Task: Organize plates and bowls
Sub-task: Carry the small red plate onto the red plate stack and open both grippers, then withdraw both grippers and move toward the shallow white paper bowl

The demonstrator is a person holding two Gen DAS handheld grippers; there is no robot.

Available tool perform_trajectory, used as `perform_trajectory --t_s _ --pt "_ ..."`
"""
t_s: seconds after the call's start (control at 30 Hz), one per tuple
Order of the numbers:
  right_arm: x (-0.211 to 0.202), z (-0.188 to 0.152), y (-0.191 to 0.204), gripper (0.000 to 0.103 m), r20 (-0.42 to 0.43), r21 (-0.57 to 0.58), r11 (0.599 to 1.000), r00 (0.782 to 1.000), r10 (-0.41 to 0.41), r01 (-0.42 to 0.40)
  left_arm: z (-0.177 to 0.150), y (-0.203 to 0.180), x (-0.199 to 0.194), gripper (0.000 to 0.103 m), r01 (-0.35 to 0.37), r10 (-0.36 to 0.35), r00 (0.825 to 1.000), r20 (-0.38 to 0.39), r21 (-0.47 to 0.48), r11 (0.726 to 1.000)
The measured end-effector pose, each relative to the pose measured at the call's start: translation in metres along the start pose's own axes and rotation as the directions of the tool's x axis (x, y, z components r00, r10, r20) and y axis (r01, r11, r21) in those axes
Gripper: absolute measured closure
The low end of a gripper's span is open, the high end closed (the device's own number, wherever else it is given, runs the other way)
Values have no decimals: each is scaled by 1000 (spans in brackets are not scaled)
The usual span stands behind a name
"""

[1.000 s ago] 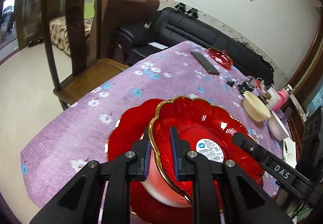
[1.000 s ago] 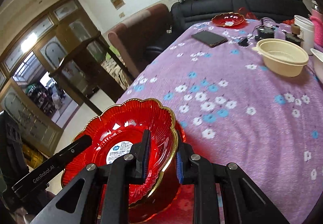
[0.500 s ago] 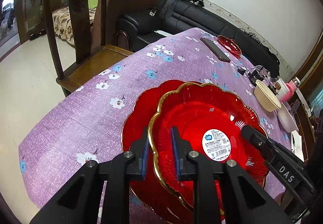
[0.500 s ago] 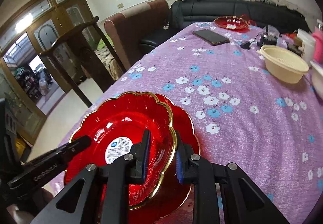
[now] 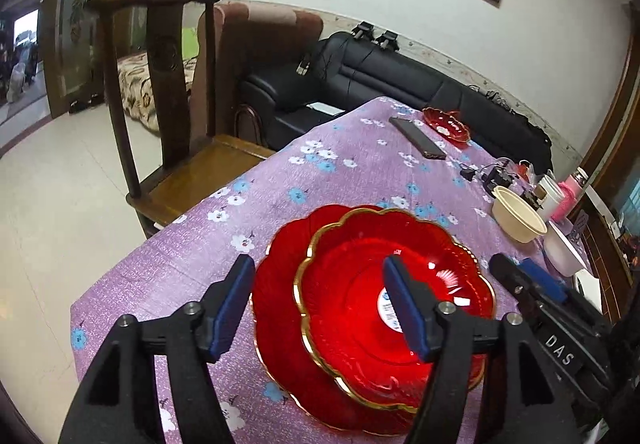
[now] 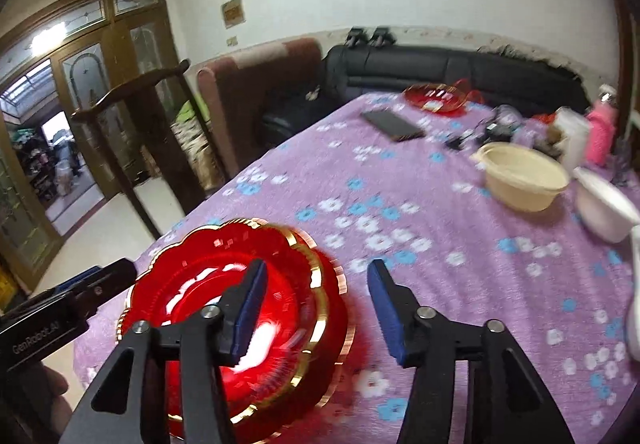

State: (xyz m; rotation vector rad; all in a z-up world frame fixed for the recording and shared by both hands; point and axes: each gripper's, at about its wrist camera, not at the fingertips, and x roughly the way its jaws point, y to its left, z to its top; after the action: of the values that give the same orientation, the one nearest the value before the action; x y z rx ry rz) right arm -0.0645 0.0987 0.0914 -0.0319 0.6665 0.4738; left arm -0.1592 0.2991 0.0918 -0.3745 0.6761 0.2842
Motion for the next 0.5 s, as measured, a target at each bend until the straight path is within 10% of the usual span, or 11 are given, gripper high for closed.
perform_trajectory --t_s 0.2,0.5 --pt "-32 2 -15 24 106 -37 977 973 -206 211 -2 -18 -9 37 8 -9 1000 18 46 999" --pt "-51 -3 -61 20 106 33 952 946 -306 304 -11 -59 -20 37 17 -22 999 36 142 990"
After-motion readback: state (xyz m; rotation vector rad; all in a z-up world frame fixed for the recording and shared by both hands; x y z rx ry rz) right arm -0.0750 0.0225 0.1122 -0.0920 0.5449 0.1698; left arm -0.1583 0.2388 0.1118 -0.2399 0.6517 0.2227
